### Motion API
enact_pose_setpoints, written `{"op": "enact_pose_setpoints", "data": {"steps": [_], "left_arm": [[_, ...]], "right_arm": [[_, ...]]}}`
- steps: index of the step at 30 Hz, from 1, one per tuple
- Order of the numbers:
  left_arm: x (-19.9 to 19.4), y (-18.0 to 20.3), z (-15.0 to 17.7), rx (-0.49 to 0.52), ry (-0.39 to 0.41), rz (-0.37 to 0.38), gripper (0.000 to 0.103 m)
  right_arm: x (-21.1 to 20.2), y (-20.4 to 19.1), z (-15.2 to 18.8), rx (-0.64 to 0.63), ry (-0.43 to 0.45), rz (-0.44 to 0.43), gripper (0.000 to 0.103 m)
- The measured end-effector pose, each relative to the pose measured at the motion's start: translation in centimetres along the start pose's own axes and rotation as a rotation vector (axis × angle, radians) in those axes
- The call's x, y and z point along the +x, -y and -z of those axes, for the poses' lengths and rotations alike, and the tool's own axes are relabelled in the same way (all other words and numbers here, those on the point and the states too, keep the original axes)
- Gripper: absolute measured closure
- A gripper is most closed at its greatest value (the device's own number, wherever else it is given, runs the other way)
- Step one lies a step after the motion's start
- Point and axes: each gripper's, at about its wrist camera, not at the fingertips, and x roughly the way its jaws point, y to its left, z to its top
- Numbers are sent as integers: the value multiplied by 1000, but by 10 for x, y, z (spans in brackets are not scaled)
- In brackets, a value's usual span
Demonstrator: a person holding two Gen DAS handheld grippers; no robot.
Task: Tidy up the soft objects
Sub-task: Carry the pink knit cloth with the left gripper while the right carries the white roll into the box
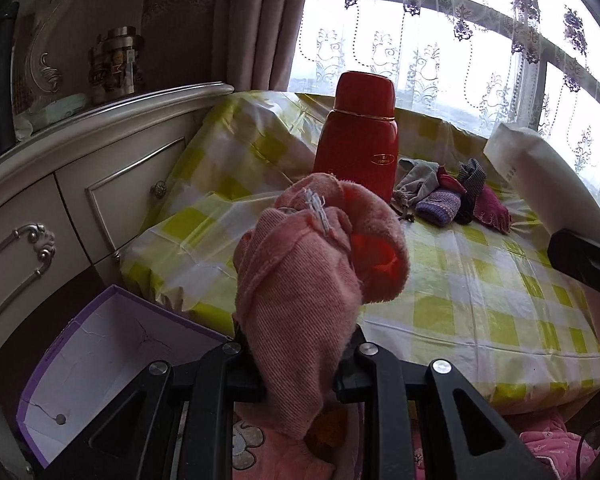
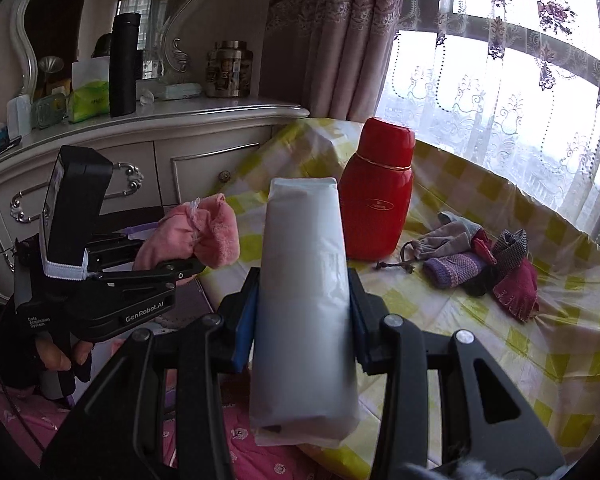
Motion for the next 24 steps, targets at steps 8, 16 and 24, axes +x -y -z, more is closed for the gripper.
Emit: {"op": "enact_pose_setpoints", "data": {"steps": [8, 16, 24], "left_arm": [[3, -48, 18, -98, -63, -68, 78], [-2, -123, 44, -222, -204, -184, 78], [6, -177, 67, -357, -370, -304, 52]], "right_arm": [[33, -51, -6, -109, -84, -147, 59], [83, -95, -13, -171, -274, -295, 59], [106, -136, -11, -217, -311, -462, 57]]}}
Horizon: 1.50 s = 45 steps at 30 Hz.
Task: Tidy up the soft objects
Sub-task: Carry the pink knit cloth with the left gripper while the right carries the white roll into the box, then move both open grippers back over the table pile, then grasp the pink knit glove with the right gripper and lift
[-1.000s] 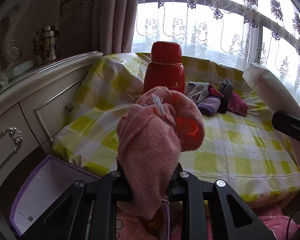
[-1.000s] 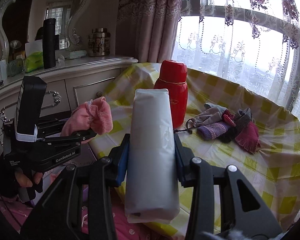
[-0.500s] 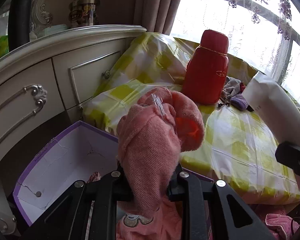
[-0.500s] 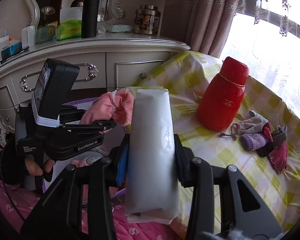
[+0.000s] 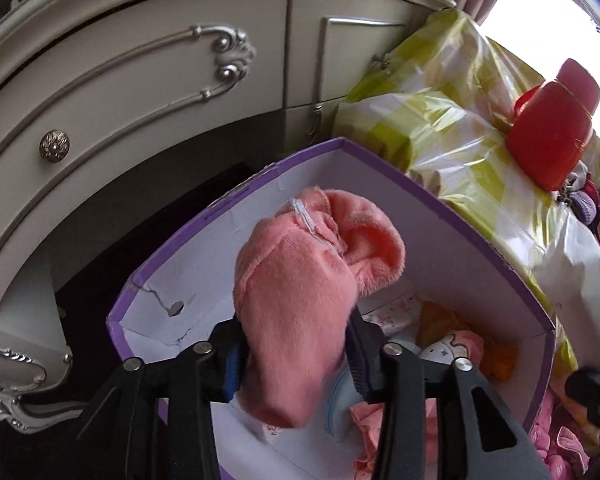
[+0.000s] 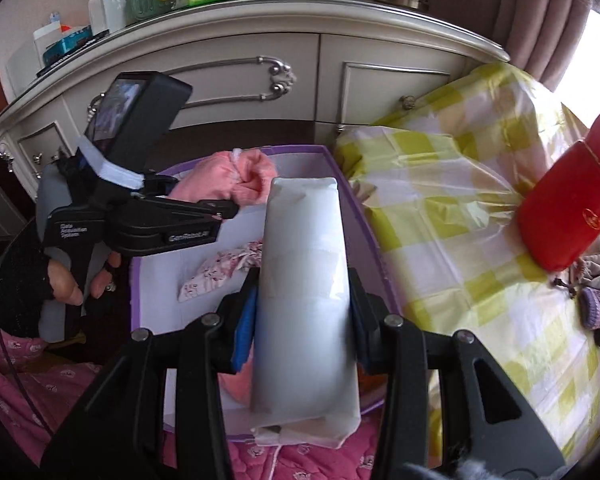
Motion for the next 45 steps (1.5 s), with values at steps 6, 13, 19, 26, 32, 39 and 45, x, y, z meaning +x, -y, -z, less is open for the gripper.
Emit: {"op": "enact_pose_setpoints", "data": {"steps": [6, 13, 19, 26, 32, 39, 45], "left_arm": [[-21, 11, -5, 8, 90, -28, 38], [-45, 129, -20, 292, 193, 250, 18], [-20, 283, -13, 544, 131, 516, 16], [30, 431, -5, 680, 206, 529, 16], [63, 464, -10, 666, 110, 546, 16], [68, 453, -16, 595, 74, 620, 14], [68, 453, -17, 585, 71, 629, 14]], "right_arm": [[-34, 39, 18, 101, 110, 63, 39], [-96, 167, 109, 476, 140, 339, 32], [-129, 259, 208, 790, 90, 559, 32], [-143, 360, 268, 997, 127, 644, 32], [-137, 447, 265, 1077, 169, 691, 31], [-104, 500, 231, 940, 98, 770, 31], [-152, 441, 229, 856, 259, 815, 90]]}}
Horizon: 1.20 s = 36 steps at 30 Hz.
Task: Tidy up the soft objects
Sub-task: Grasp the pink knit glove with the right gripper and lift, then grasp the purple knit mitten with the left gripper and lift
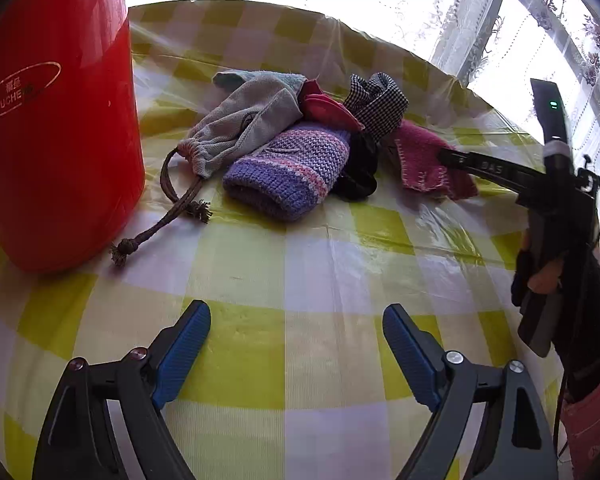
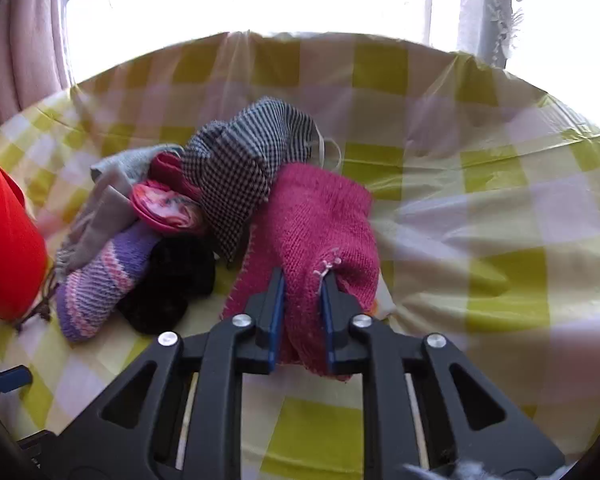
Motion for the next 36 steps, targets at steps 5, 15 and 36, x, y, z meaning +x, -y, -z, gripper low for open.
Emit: {"op": "enact_pose_setpoints", "data": {"steps": [5, 15, 36], "left_arm": [[0, 1, 0, -5, 1, -1, 13], [2, 4, 0, 19, -14, 11, 6], [69, 45, -80, 284, -41, -238, 71]], "right_arm": [[-85, 17, 46, -19, -41, -51, 90], [-101, 68, 112, 20, -296, 51, 28], [-71, 28, 112, -102, -233, 125, 82]]}}
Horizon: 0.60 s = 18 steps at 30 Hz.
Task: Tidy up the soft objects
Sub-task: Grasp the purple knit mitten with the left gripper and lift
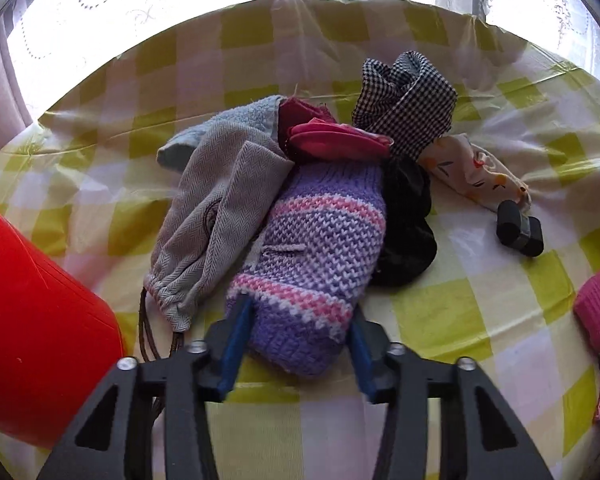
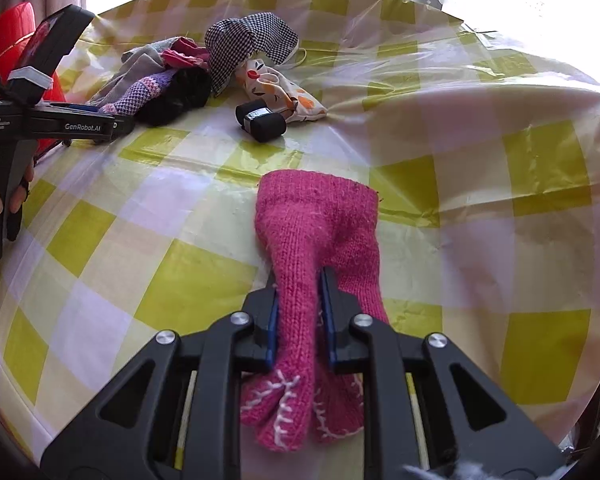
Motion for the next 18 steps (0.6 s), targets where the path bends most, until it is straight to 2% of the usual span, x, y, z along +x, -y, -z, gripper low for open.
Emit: {"op": "enact_pose_setpoints", "data": {"steps": [2, 4, 6, 8, 9, 11, 13, 14, 16, 18], "left_arm": [[-27, 0, 13, -50, 30, 87, 75], [-55, 4, 38, -89, 46, 127, 75], [-77, 5, 70, -114, 23, 155, 75], [-92, 5, 99, -119, -7, 151, 72], [-97, 5, 109, -105, -10, 148, 68], [-103, 9, 117, -57, -7, 117, 53], [-103, 14, 113, -12, 1, 57, 18], [-101, 16, 109, 7, 12, 33, 14], [-96, 17, 101, 50, 42, 18, 13], [-82, 26, 93, 104, 25, 29, 13]], "right_arm": [[0, 2, 0, 9, 0, -12, 82], [0, 5, 0, 22, 1, -26, 82], [0, 6, 0, 29, 1, -32, 82], [-1, 5, 0, 28, 1, -31, 82], [-1, 5, 0, 26, 1, -29, 82], [-1, 4, 0, 22, 1, -24, 82], [-1, 3, 0, 20, 1, -20, 82], [-1, 2, 1, 19, 1, -17, 82], [-1, 2, 0, 16, 1, -14, 82], [-1, 2, 0, 14, 1, -12, 82]]}}
